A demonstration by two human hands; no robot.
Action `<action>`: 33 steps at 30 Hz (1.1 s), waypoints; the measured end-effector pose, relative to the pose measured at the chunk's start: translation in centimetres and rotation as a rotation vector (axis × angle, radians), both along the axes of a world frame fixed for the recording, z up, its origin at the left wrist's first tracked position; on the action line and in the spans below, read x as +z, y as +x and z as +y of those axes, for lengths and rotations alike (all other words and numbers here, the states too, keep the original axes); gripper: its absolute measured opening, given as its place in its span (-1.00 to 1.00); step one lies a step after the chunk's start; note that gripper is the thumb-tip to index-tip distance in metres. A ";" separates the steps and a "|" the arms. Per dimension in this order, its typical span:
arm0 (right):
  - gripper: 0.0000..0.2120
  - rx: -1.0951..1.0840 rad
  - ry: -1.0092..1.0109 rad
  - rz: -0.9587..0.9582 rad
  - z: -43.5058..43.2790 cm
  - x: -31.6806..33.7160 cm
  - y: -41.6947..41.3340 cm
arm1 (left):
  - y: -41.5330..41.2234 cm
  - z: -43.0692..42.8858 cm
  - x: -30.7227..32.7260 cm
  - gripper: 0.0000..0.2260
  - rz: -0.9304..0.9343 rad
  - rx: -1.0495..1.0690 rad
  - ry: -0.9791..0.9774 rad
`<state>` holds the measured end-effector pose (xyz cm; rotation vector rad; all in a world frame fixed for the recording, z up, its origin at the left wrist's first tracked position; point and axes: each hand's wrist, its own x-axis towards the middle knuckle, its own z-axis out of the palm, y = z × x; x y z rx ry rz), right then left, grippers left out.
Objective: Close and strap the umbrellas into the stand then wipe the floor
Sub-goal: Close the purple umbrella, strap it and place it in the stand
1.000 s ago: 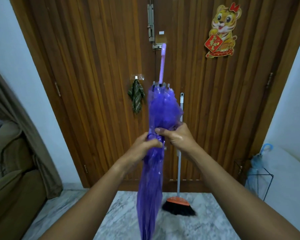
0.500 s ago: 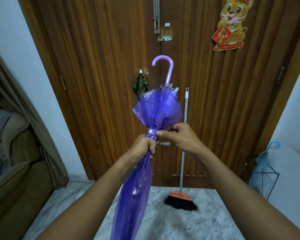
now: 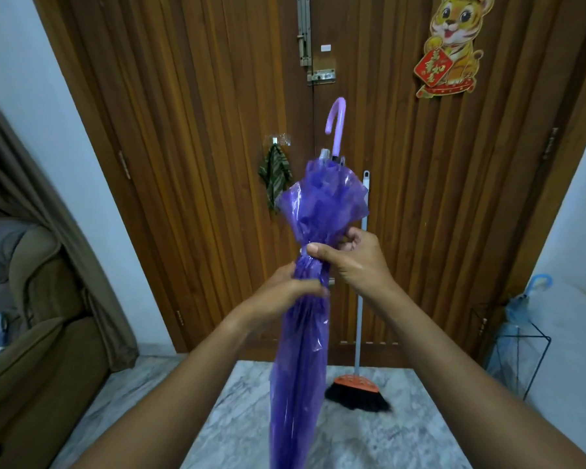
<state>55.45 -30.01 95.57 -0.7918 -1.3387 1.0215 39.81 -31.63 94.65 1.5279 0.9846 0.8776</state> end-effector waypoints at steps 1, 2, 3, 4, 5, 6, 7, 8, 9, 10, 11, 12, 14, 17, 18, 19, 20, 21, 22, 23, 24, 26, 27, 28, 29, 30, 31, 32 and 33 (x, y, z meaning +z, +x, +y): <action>-0.70 -0.057 0.004 -0.043 0.1 -0.3 -0.3 | 0.6 0.0 -0.8 -0.70 0.018 0.081 0.085; -0.70 -0.088 0.003 -0.104 0.2 -0.5 -0.7 | 1.2 0.0 -1.6 -0.66 0.030 0.194 0.138; -0.69 -0.091 -0.003 -0.174 0.2 -0.7 -1.1 | 1.4 0.3 -2.3 -0.67 0.057 0.316 0.171; -0.68 -0.070 -0.015 -0.231 0.2 -0.8 -1.3 | 1.5 0.5 -2.7 -0.71 0.095 0.413 0.194; -0.68 -0.038 -0.031 -0.260 0.1 -0.7 -1.3 | 1.4 0.6 -2.8 -0.75 0.134 0.475 0.202; -0.70 -0.007 -0.049 -0.259 0.1 -0.5 -1.1 | 1.1 0.7 -2.7 -0.79 0.166 0.503 0.198; -0.71 0.018 -0.066 -0.242 0.0 -0.3 -0.7 | 0.9 0.7 -2.5 -0.82 0.182 0.510 0.192; -0.71 0.035 -0.081 -0.222 0.0 -0.2 -0.2 | 0.6 0.7 -2.3 -0.85 0.179 0.501 0.187; -0.72 0.046 -0.096 -0.217 0.0 -0.2 0.1 | 0.3 0.6 -2.1 -0.86 0.180 0.487 0.183; -0.74 0.059 -0.107 -0.212 0.0 -0.3 0.4 | 0.2 0.4 -1.8 -0.87 0.191 0.467 0.176; -0.77 0.078 -0.123 -0.201 -0.1 -0.5 0.6 | 0.1 0.3 -1.6 -0.87 0.198 0.446 0.166; -0.79 0.101 -0.140 -0.184 0.0 -0.7 0.8 | -0.1 0.3 -1.4 -0.87 0.190 0.418 0.150; -0.77 0.141 -0.169 -0.181 0.2 -1.0 1.3 | -0.6 0.2 -0.9 -0.81 0.132 0.321 0.094; -0.76 0.202 -0.142 -0.221 0.3 -1.2 2.1 | -1.7 -0.1 -0.4 -0.79 -0.036 0.044 -0.049; -0.76 0.251 -0.134 -0.183 0.4 -1.4 2.2 | -1.8 -0.2 -0.1 -0.76 -0.108 -0.050 -0.127; -0.74 0.326 -0.137 -0.110 0.3 -1.3 2.1 | -1.8 -0.4 0.2 -0.75 -0.172 -0.152 -0.203; -0.70 0.407 -0.150 -0.030 0.2 -1.3 1.9 | -1.8 -0.6 0.5 -0.74 -0.226 -0.262 -0.270; -0.63 0.487 -0.168 0.038 0.1 -1.2 1.6 | -1.7 -0.7 0.9 -0.74 -0.265 -0.368 -0.331; -0.57 0.561 -0.186 0.091 -0.1 -1.0 1.3 | -1.7 -0.8 1.2 -0.74 -0.285 -0.462 -0.378; -0.55 0.609 -0.198 0.121 -0.4 -0.7 1.0 | -1.7 -0.8 1.5 -0.76 -0.288 -0.526 -0.399; -0.55 0.623 -0.198 0.123 -0.6 -0.4 0.8 | -1.8 -0.8 1.7 -0.78 -0.274 -0.548 -0.399; -0.62 0.550 -0.174 0.093 -0.8 0.0 0.4 | -2.0 -0.5 1.7 -0.77 -0.181 -0.455 -0.342; -0.72 0.464 -0.136 0.072 -0.7 0.2 0.3 | -2.0 -0.3 1.4 -0.78 -0.130 -0.347 -0.265; -0.84 0.345 -0.082 0.034 -0.6 0.4 0.2 | -1.9 0.0 0.9 -0.76 -0.087 -0.210 -0.172; -0.92 0.221 -0.025 -0.013 -0.4 0.5 0.0 | -1.7 0.1 0.4 -0.67 -0.051 -0.071 -0.074; -0.93 0.105 0.027 -0.065 -0.3 0.4 -0.3 | -1.2 0.3 -0.2 -0.59 -0.033 0.042 0.015; -0.88 0.014 0.057 -0.101 -0.3 0.3 -0.7 | -0.6 0.1 -0.7 -0.57 -0.036 0.123 0.100; -0.77 -0.047 0.071 -0.116 -0.3 0.2 -1.1 | 0.2 0.1 -1.3 -0.57 -0.042 0.195 0.181; -0.69 -0.073 0.078 -0.123 -0.4 0.1 -1.6 | 0.9 0.1 -1.9 -0.58 -0.040 0.277 0.245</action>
